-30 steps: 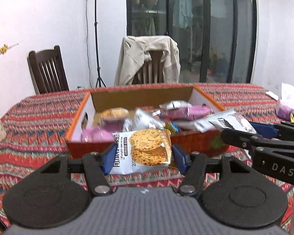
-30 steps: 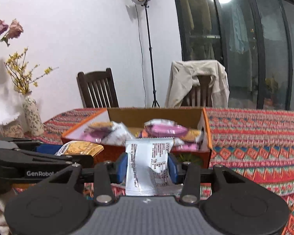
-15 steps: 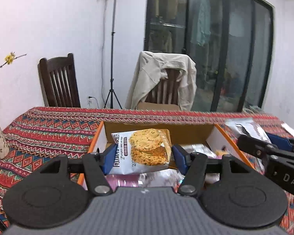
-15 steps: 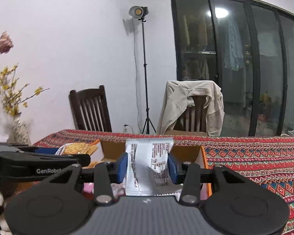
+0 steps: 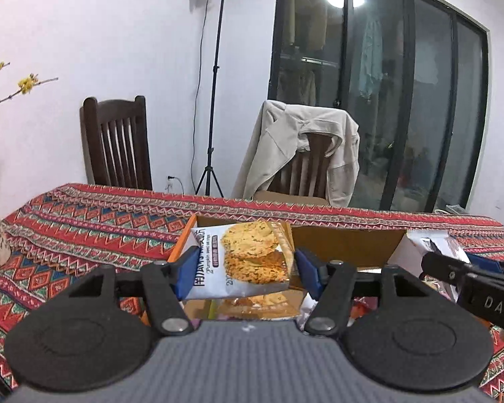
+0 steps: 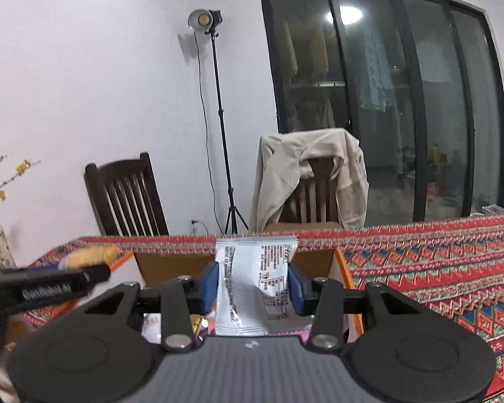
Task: Organize snacks
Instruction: 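Carry both packets into the box and open both tools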
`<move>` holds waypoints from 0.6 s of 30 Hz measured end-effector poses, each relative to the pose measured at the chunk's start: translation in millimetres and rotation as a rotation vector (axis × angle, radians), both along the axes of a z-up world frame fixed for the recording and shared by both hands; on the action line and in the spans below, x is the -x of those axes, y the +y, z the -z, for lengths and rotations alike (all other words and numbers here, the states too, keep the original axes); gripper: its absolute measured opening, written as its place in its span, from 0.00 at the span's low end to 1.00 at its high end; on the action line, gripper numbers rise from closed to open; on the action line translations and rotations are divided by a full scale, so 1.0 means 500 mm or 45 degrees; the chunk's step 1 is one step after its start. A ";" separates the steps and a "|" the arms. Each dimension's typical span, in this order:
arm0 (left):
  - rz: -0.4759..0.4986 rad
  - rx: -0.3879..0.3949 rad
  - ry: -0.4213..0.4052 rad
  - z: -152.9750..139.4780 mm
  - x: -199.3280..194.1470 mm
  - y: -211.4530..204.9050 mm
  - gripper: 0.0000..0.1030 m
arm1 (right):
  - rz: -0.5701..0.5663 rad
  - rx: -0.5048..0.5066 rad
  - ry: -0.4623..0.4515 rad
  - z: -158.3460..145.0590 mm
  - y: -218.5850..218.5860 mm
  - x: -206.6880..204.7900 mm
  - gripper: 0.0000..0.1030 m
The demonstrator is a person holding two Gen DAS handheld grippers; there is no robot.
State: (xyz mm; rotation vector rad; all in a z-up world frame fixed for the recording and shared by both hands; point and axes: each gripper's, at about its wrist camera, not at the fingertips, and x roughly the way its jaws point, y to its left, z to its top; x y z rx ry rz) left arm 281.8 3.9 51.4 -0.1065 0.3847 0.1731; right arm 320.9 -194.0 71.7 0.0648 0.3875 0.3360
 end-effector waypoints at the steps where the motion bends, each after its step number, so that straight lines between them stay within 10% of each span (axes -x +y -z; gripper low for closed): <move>1: -0.007 0.001 0.007 0.004 -0.002 0.000 0.64 | -0.001 0.001 0.011 0.006 0.000 -0.003 0.41; 6: -0.049 0.016 -0.017 0.012 0.006 0.007 0.95 | -0.011 -0.005 0.054 0.023 -0.007 -0.011 0.55; 10: -0.095 0.025 -0.067 0.006 0.018 0.014 1.00 | 0.014 -0.026 0.035 0.019 -0.018 0.004 0.96; 18: -0.087 0.043 -0.088 -0.007 0.028 0.011 1.00 | 0.018 -0.038 0.017 0.007 -0.028 0.017 1.00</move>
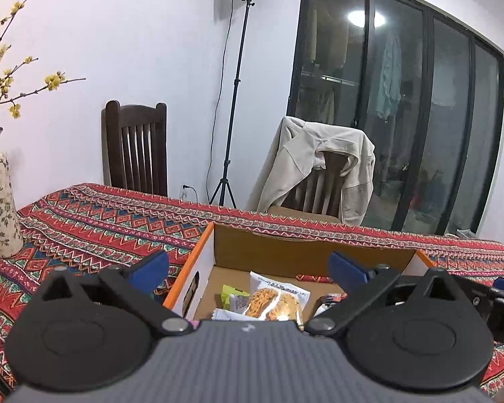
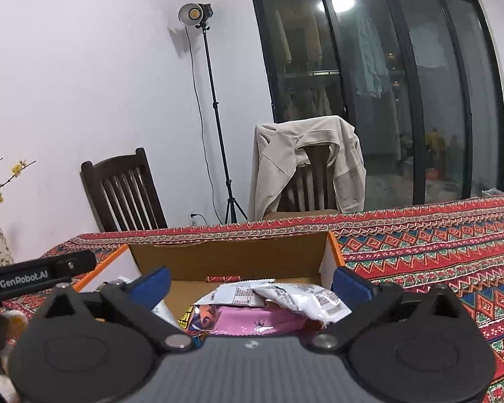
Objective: Organize snacks
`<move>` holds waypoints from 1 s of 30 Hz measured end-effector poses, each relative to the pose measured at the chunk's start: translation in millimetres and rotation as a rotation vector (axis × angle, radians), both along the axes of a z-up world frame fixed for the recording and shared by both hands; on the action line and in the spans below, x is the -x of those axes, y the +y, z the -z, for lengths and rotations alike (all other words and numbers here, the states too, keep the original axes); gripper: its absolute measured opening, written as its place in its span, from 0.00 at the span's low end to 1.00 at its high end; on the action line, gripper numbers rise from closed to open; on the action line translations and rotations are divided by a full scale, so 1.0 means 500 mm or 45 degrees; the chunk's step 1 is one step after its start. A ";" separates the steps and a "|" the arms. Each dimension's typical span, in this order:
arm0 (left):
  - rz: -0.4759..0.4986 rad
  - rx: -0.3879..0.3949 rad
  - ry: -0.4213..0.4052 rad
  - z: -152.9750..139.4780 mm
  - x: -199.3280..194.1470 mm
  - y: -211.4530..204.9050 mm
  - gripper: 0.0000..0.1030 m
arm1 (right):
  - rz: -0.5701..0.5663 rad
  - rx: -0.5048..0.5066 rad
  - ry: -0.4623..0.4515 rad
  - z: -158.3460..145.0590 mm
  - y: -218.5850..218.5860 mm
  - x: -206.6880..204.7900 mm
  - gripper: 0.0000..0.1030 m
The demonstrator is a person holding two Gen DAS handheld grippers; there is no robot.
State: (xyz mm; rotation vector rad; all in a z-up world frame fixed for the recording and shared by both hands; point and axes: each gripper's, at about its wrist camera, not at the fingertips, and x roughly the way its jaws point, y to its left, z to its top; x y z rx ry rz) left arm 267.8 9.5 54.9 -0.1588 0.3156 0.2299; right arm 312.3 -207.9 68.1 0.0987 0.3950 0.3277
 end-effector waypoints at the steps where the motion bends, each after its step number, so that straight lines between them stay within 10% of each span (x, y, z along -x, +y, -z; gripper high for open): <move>1: 0.001 0.004 -0.006 -0.004 0.003 -0.001 1.00 | 0.002 0.002 -0.005 -0.003 -0.001 0.002 1.00; 30: 0.134 -0.076 0.016 -0.066 0.270 -0.029 1.00 | -0.076 0.024 -0.052 -0.104 -0.045 0.215 1.00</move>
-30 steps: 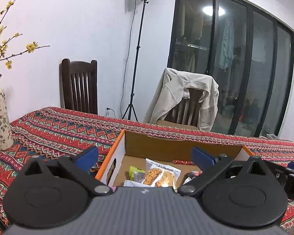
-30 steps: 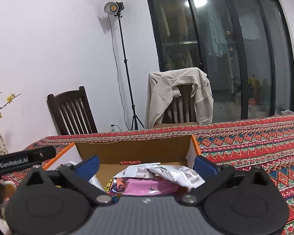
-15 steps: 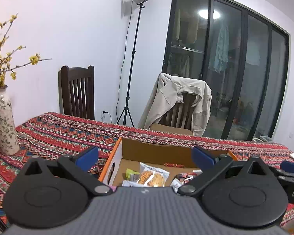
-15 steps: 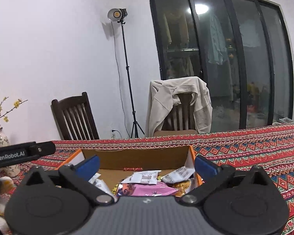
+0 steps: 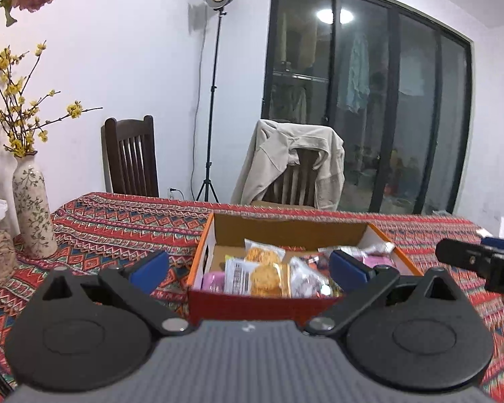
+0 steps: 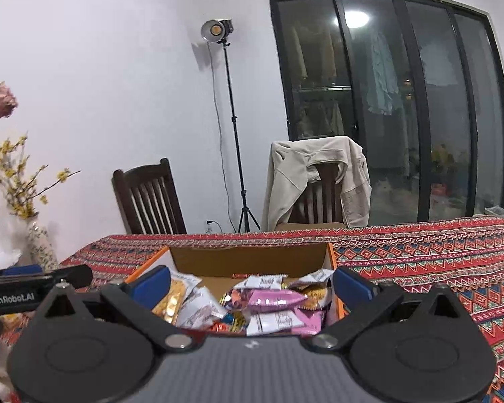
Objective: Organize snacks
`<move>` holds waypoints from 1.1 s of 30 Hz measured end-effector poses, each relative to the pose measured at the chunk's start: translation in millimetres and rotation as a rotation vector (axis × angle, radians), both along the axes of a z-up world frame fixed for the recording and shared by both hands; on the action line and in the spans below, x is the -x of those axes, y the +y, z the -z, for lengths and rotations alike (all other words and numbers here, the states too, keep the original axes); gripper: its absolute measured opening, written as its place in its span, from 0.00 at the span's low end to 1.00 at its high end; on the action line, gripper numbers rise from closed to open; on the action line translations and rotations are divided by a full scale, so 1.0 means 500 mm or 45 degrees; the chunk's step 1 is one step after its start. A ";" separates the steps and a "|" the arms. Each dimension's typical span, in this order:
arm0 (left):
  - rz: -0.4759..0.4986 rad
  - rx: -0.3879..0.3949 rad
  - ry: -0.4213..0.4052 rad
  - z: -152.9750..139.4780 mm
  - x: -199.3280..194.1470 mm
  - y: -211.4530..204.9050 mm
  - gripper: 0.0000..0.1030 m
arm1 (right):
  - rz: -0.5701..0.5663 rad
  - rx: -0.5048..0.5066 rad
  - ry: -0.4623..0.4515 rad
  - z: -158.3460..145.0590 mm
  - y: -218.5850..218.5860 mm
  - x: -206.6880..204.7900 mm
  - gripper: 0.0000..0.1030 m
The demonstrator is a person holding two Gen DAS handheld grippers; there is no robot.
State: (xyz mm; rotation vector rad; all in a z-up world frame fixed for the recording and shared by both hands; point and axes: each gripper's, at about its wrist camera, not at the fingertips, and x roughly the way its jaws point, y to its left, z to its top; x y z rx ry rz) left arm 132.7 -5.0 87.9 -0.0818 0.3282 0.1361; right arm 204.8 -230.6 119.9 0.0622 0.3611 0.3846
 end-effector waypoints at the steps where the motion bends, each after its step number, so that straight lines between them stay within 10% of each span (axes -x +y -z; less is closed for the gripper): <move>1: 0.006 -0.012 -0.001 0.003 0.012 -0.002 1.00 | -0.007 0.005 -0.002 0.002 -0.002 0.013 1.00; 33: 0.082 -0.005 0.191 0.153 0.138 -0.001 1.00 | -0.020 0.073 0.272 0.165 -0.033 0.150 1.00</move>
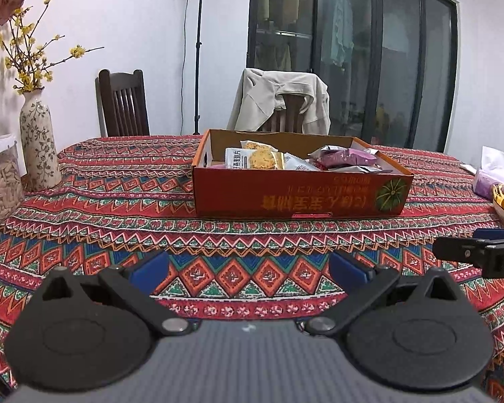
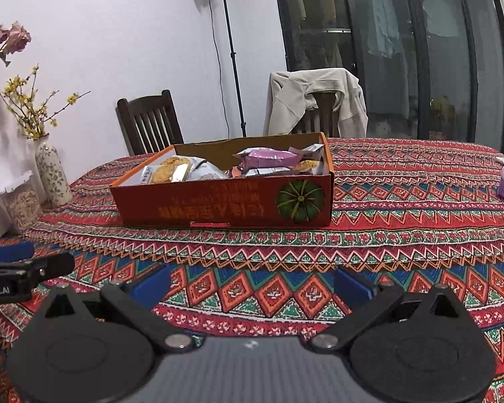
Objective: Organize snacks
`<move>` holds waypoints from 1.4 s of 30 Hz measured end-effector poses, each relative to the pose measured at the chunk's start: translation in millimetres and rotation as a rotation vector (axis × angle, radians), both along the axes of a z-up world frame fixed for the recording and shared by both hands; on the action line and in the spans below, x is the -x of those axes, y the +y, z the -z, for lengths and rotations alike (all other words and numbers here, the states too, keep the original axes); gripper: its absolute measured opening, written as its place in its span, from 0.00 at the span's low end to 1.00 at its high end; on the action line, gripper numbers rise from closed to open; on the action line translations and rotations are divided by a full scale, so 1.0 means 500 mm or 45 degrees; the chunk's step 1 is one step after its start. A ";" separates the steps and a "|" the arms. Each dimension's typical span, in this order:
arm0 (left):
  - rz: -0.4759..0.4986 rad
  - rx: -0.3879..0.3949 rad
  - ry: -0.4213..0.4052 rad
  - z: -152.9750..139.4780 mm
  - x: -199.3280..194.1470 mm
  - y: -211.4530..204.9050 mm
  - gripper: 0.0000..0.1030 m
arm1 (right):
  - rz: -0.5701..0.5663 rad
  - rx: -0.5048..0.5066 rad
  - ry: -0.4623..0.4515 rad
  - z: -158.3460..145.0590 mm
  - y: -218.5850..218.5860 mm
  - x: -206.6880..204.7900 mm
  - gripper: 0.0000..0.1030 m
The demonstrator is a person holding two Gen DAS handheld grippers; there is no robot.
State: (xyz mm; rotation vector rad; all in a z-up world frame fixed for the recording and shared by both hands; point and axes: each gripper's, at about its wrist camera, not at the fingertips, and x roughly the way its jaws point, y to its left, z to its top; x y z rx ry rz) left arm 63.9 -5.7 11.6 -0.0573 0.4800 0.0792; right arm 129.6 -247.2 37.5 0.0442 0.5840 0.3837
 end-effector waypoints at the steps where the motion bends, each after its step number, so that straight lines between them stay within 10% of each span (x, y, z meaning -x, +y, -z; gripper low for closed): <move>1: 0.000 0.000 0.002 0.000 0.000 0.000 1.00 | -0.001 0.001 0.001 0.000 0.000 0.000 1.00; 42: -0.010 0.001 0.033 0.017 -0.008 0.003 1.00 | 0.003 0.005 0.017 0.008 -0.001 -0.006 1.00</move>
